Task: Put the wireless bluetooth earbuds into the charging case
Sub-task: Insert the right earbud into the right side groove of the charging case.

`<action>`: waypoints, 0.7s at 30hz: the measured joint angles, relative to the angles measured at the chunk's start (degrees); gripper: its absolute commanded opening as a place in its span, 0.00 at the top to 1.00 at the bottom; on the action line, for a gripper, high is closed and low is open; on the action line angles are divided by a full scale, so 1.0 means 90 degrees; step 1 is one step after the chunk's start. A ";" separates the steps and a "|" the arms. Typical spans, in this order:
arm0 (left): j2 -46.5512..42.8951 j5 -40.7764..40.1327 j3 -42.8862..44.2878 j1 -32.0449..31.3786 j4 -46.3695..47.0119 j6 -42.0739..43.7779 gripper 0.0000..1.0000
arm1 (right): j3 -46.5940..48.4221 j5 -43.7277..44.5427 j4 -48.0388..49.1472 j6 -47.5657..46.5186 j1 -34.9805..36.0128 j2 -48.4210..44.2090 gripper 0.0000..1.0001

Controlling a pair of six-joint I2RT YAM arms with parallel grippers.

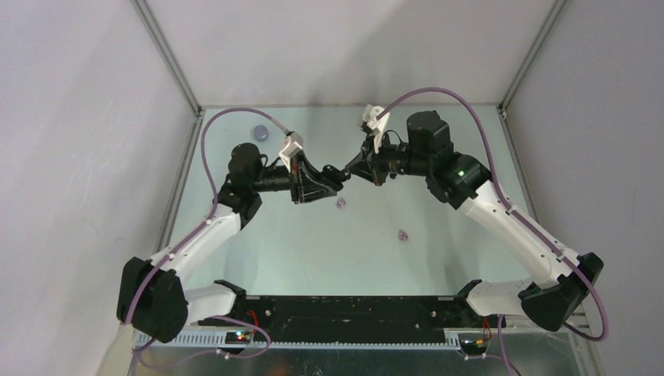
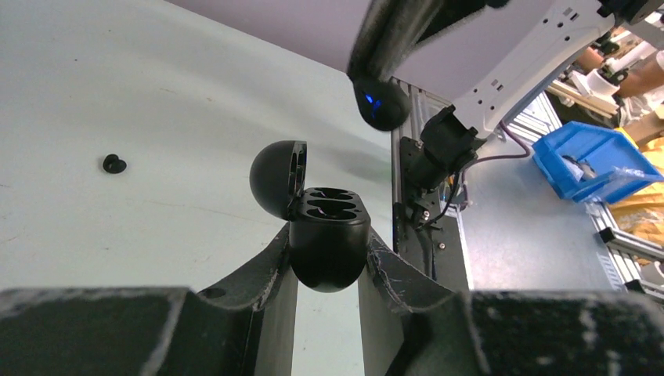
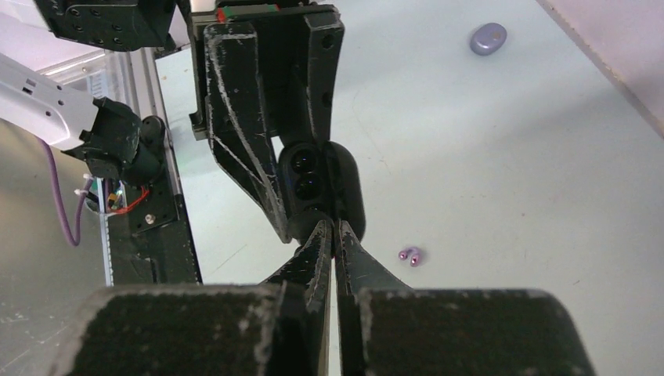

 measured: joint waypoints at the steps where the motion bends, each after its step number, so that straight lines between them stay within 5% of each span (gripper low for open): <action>1: 0.0007 -0.0015 0.0000 0.0000 0.0022 -0.0044 1.00 | -0.0002 0.0078 -0.0002 -0.0032 0.0063 -0.0002 0.97; 21: 0.0078 -0.0068 0.0000 0.0015 0.0651 -0.1358 1.00 | -0.0155 0.2028 0.0029 -0.0763 0.0850 -0.0053 0.99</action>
